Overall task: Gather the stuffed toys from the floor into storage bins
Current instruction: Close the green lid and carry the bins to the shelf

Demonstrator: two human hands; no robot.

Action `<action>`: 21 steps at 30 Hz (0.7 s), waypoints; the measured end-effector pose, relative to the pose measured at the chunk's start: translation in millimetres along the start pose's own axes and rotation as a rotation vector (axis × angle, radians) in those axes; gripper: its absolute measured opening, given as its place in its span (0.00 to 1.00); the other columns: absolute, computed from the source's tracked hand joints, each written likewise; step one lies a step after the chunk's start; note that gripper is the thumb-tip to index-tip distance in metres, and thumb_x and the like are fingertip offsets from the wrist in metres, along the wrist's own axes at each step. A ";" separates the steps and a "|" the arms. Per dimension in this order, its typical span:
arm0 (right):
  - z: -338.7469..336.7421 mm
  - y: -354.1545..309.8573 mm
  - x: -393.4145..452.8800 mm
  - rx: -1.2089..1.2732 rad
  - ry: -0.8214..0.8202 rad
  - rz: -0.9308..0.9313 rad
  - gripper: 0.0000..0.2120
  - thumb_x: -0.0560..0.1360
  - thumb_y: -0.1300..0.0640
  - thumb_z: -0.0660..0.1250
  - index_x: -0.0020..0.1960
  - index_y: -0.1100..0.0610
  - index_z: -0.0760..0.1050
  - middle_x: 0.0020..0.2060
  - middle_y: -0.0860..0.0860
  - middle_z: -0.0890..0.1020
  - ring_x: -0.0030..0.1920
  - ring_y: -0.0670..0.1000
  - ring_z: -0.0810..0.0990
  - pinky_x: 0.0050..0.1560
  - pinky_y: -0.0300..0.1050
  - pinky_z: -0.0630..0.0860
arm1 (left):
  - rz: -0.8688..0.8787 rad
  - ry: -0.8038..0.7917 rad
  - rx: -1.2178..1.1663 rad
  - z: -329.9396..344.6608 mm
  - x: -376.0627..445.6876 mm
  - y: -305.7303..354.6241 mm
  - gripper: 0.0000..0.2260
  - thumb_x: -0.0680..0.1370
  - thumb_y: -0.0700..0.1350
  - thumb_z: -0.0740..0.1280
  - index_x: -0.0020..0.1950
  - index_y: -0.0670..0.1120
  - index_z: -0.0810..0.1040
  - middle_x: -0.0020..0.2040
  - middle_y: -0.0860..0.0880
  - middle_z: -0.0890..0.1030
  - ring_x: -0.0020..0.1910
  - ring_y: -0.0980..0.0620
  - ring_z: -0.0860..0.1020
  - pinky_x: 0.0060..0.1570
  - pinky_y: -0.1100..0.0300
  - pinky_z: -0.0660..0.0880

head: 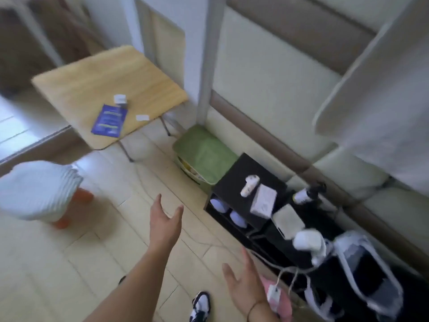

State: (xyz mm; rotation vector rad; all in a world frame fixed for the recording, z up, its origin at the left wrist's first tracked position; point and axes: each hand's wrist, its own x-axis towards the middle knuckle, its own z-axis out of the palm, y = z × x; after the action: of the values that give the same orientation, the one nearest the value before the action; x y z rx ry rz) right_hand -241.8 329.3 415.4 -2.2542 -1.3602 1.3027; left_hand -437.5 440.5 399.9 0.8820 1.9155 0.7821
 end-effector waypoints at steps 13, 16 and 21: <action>148.1 -247.5 -100.0 -0.622 -0.595 -0.938 0.33 0.72 0.37 0.70 0.72 0.51 0.70 0.62 0.49 0.81 0.58 0.48 0.81 0.61 0.40 0.75 | -0.345 0.799 0.401 -330.9 -184.0 -146.2 0.44 0.64 0.73 0.43 0.77 0.56 0.55 0.79 0.50 0.55 0.76 0.48 0.58 0.72 0.47 0.57; 218.0 -263.8 -189.8 -0.724 -0.742 -1.144 0.42 0.61 0.25 0.67 0.67 0.49 0.75 0.62 0.48 0.82 0.60 0.47 0.81 0.67 0.38 0.73 | -0.455 0.993 0.301 -372.6 -285.2 -207.7 0.43 0.64 0.72 0.45 0.75 0.54 0.61 0.77 0.50 0.60 0.76 0.49 0.60 0.72 0.53 0.59; 337.1 -245.7 -372.9 -0.760 -0.988 -1.561 0.47 0.64 0.21 0.55 0.71 0.52 0.73 0.71 0.48 0.74 0.73 0.50 0.70 0.73 0.38 0.62 | -0.641 1.293 0.267 -408.6 -441.4 -287.2 0.38 0.70 0.70 0.51 0.76 0.54 0.61 0.77 0.50 0.61 0.75 0.48 0.60 0.73 0.52 0.58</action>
State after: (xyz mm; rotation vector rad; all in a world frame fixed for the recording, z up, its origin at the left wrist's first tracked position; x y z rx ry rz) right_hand -720.7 85.3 570.8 0.1340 -3.1185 1.1407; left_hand -710.9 -149.9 544.5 -0.3140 3.2118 0.7376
